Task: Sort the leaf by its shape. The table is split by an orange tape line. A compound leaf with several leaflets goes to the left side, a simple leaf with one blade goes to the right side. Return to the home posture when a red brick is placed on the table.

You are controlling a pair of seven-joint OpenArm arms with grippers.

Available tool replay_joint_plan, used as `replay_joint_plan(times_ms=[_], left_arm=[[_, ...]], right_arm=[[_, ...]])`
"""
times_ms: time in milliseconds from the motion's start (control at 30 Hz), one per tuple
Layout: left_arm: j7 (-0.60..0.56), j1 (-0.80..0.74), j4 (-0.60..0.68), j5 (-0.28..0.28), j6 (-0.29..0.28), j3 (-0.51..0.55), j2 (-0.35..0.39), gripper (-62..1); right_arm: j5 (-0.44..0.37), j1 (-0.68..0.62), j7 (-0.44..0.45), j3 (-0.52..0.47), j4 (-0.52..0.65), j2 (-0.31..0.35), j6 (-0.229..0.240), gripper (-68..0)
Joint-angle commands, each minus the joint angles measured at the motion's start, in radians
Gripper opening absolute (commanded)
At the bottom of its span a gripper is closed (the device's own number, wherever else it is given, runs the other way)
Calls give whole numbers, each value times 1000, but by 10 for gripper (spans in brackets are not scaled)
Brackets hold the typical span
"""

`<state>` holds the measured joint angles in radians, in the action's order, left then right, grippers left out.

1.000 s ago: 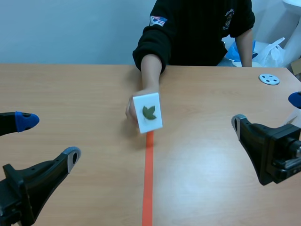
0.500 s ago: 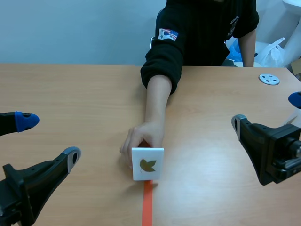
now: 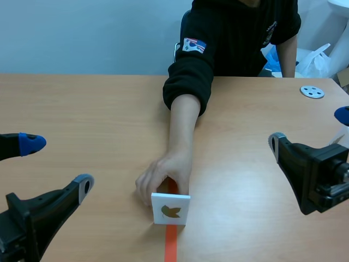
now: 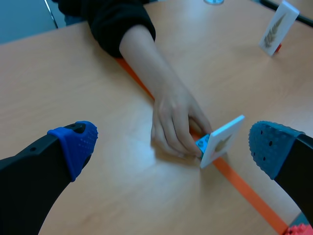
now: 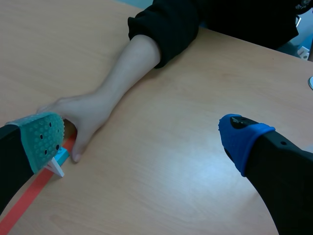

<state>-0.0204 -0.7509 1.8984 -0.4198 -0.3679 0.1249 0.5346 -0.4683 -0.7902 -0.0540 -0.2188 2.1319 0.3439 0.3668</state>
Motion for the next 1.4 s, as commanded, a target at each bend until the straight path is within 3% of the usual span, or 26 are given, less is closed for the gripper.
replay_joint_plan(times_ms=[0, 167, 367, 667, 1100, 1367], left_arm=[[-4, 1, 25, -6, 1, -1, -2, 14], [22, 3, 25, -5, -44, -1, -2, 14], [23, 4, 25, 2, -48, -1, -2, 14], [25, 40, -5, 152, -99, -16, -2, 14], [-3, 332, -329, 186, -122, -238, -2, 14], [-119, 542, -548, 293, -122, -444, -8, 14]], right_arm=[[-7, 10, 14, -1, 3, 11, 1, 4], [-7, 10, 15, -1, 3, 11, 1, 4], [-7, 10, 14, -1, 3, 11, 1, 4], [-7, 9, 14, -1, 3, 14, 1, 4], [-7, 9, 14, -1, 3, 13, 0, 4], [-7, 10, 15, -1, 3, 13, 0, 4]])
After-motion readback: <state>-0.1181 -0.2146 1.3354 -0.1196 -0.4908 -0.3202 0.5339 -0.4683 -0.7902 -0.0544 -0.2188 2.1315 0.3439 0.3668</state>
